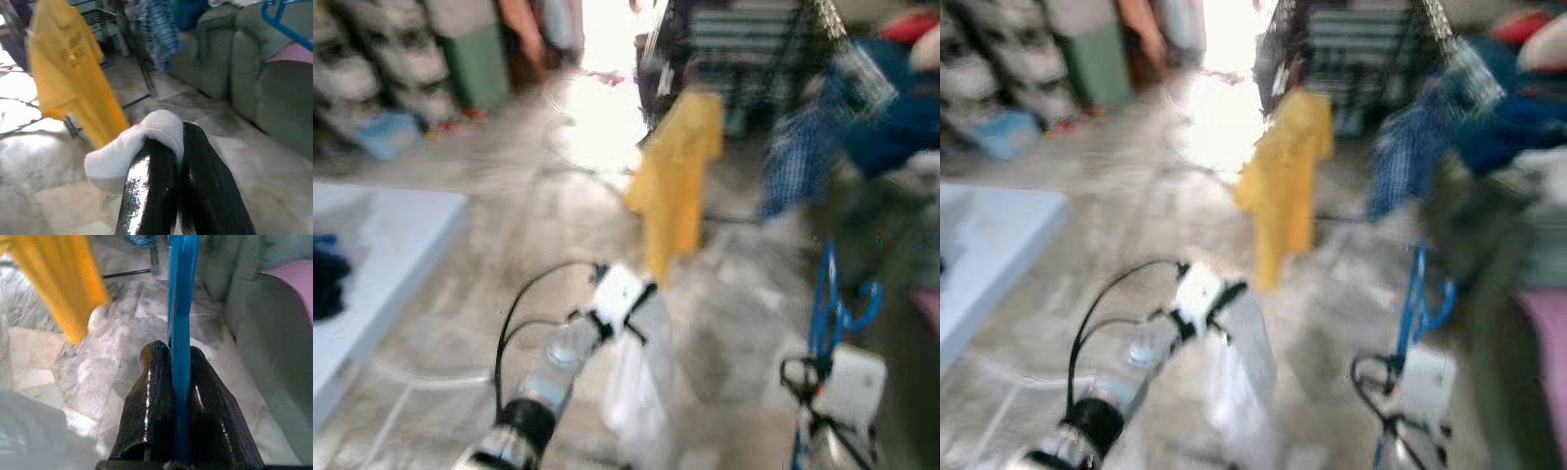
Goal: Hang hanger
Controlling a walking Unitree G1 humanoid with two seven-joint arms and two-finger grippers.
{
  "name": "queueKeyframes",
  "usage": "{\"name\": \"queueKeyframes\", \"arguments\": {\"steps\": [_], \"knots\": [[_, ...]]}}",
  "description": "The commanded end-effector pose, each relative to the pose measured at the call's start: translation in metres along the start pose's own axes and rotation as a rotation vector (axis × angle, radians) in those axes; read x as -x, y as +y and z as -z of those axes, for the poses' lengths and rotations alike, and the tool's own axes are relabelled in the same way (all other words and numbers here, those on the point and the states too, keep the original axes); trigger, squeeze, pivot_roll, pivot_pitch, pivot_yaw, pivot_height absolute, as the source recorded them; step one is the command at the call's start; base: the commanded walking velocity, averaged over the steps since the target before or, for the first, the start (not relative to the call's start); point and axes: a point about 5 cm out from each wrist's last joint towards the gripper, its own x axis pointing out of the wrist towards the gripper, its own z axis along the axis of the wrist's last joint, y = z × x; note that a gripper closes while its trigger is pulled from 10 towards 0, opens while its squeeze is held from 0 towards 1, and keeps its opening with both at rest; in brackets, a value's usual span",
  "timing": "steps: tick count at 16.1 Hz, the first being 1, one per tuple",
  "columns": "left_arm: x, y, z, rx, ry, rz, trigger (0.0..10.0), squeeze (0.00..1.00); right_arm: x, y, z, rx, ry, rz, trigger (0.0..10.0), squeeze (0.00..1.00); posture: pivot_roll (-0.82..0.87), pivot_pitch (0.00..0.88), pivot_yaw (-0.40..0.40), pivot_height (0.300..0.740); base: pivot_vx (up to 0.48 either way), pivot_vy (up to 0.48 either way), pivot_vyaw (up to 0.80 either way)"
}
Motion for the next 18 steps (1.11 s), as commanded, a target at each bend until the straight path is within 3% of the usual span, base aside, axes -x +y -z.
{"name": "queueKeyframes", "arguments": {"steps": [1, 5, 7, 10, 11, 12, 13, 15, 16, 18], "knots": [[-0.004, 0.003, -0.009, 0.016, -0.029, -0.006, 10.0, 0.0, 0.0, 0.002, -0.006, 0.001, -0.02, -0.007, 10.0, 0.0, -0.03, 0.031, 0.006, 0.74, 0.0, 0.0, -0.77], [-0.006, 0.004, -0.017, 0.039, -0.083, 0.051, 10.0, 0.0, 0.0, 0.006, -0.009, 0.015, -0.04, -0.033, 10.0, 0.0, -0.03, 0.039, 0.01, 0.74, 0.0, 0.0, -0.19], [-0.013, 0.016, -0.037, -0.016, -0.148, 0.074, 10.0, 0.0, 0.004, 0.01, -0.01, 0.069, -0.059, -0.076, 10.0, 0.0, -0.03, 0.056, 0.012, 0.74, 0.0, 0.0, 0.0], [-0.02, 0.021, -0.066, -0.188, -0.222, 0.239, 10.0, 0.0, 0.007, 0.002, -0.009, 0.124, -0.061, -0.09, 10.0, 0.0, -0.03, 0.073, 0.011, 0.74, 0.0, 0.0, 0.0], [-0.019, 0.012, -0.074, -0.442, -0.117, 0.64, 10.0, 0.0, 0.006, -0.009, -0.011, 0.135, -0.06, -0.08, 10.0, 0.0, -0.01, 0.081, 0.014, 0.74, 0.0, 0.0, 0.0], [-0.018, 0.019, -0.08, -0.546, -0.081, 0.705, 10.0, 0.0, 0.005, -0.01, -0.013, 0.15, -0.065, -0.083, 10.0, 0.0, -0.01, 0.086, 0.024, 0.74, 0.0, 0.0, 0.0], [-0.021, 0.027, -0.09, -0.769, -0.073, 0.672, 10.0, 0.0, 0.002, -0.011, -0.015, 0.154, -0.071, -0.083, 10.0, 0.0, 0.0, 0.089, 0.034, 0.74, 0.0, 0.0, 0.0], [-0.03, 0.036, -0.111, -0.991, -0.093, 0.584, 10.0, 0.0, -0.001, -0.008, -0.02, 0.155, -0.09, -0.082, 10.0, 0.0, 0.0, 0.094, 0.054, 0.74, 0.0, 0.0, 0.0], [-0.034, 0.038, -0.123, -1.147, -0.104, 0.55, 10.0, 0.0, -0.002, -0.005, -0.02, 0.154, -0.096, -0.085, 10.0, 0.0, 0.0, 0.095, 0.062, 0.74, 0.0, 0.0, 0.0], [-0.038, 0.042, -0.131, -1.307, -0.098, 0.504, 10.0, 0.0, -0.001, -0.001, -0.02, 0.149, -0.098, -0.09, 10.0, 0.0, -0.01, 0.101, 0.079, 0.74, 0.0, 0.0, 0.0]]}}
